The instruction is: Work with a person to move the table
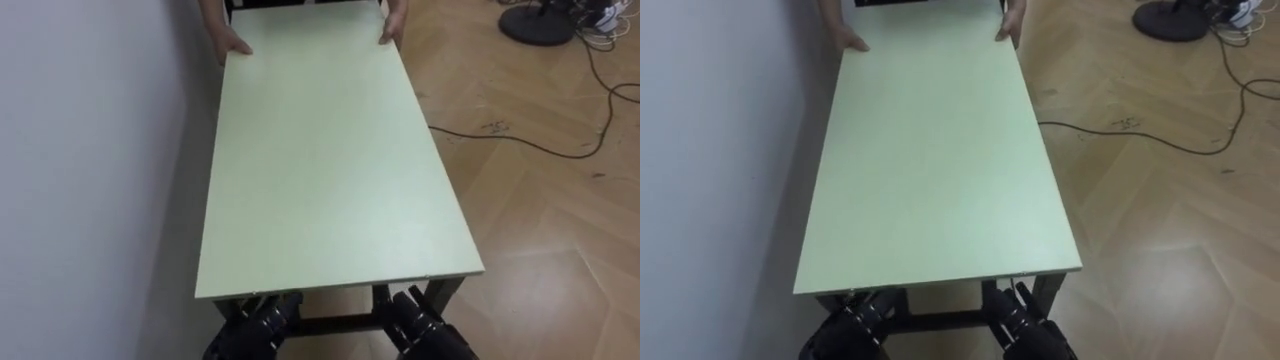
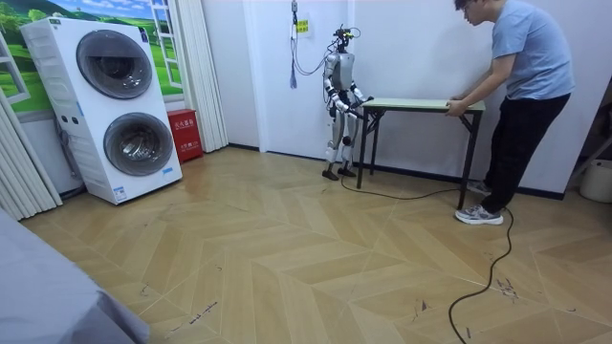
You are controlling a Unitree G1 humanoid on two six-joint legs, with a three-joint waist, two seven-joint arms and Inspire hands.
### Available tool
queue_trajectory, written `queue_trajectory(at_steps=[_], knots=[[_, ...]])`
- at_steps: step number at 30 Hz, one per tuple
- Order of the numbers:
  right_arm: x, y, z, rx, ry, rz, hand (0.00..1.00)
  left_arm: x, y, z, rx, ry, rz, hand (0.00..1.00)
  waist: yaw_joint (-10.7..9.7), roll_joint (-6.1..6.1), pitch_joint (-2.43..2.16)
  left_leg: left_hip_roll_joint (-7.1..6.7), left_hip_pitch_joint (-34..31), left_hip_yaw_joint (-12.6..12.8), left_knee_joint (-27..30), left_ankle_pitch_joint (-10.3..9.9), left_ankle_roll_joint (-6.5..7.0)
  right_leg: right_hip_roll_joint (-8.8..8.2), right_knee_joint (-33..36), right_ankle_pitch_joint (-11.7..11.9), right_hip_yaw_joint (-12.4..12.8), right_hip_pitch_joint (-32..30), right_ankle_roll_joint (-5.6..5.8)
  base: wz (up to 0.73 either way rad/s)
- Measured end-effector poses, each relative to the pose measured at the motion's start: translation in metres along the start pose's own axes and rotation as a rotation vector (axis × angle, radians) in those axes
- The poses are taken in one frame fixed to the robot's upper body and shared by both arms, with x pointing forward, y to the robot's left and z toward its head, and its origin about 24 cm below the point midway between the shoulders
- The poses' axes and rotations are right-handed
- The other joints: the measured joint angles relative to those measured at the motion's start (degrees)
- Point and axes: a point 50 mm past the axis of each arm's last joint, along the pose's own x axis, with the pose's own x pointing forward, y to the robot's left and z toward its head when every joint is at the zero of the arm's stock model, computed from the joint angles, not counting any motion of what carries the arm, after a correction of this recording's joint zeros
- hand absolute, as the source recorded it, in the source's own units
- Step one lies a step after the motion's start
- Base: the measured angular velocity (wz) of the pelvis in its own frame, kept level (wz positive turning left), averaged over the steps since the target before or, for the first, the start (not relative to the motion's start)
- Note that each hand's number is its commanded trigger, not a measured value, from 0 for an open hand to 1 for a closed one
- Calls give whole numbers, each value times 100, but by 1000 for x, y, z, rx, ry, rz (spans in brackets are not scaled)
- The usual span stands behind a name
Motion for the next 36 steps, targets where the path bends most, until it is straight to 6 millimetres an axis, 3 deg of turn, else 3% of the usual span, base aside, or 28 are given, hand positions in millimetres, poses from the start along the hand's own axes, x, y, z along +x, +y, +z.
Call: queue_trajectory(at_steps=[1,5,15,22,27,31,36], knots=[[0,0,0,2,5,2,0,-6,11,-8,-9,33,52,0,-7,-3,2,0,-5,2,1,-4,2,-3,0,0,-5,-4,0,13],[-1,0,-3,7,25,19,0,-10,21,-4,-2,25,108,0,12,-43,3,-11,-75,-42,93,-31,26,-10,9,-4,-48,-25,6,9],[-11,-8,-11,29,46,12,0,-13,24,-6,-11,28,134,0,35,-6,-22,-43,-96,-121,160,-54,68,-27,121,-14,-79,-105,24,2],[-32,-31,-16,13,82,-83,0,-20,37,-8,19,38,199,0,37,27,-43,-30,-70,-122,135,-53,65,-24,185,-16,-135,-127,28,0],[-46,-51,-13,-5,76,-191,0,-40,62,-20,31,90,325,0,19,-12,-38,-33,-47,-146,132,-58,61,-24,183,-17,-144,-108,29,1],[-62,-72,-13,-14,78,-343,0,-56,77,-33,55,137,432,0,4,-96,-43,-36,37,-157,86,-60,58,-25,175,-17,-150,-31,29,1],[-87,-95,-23,24,110,-556,0,-60,83,-36,39,142,484,0,-92,-104,-46,-36,150,-170,84,-99,52,-26,196,-31,-148,97,51,0]])
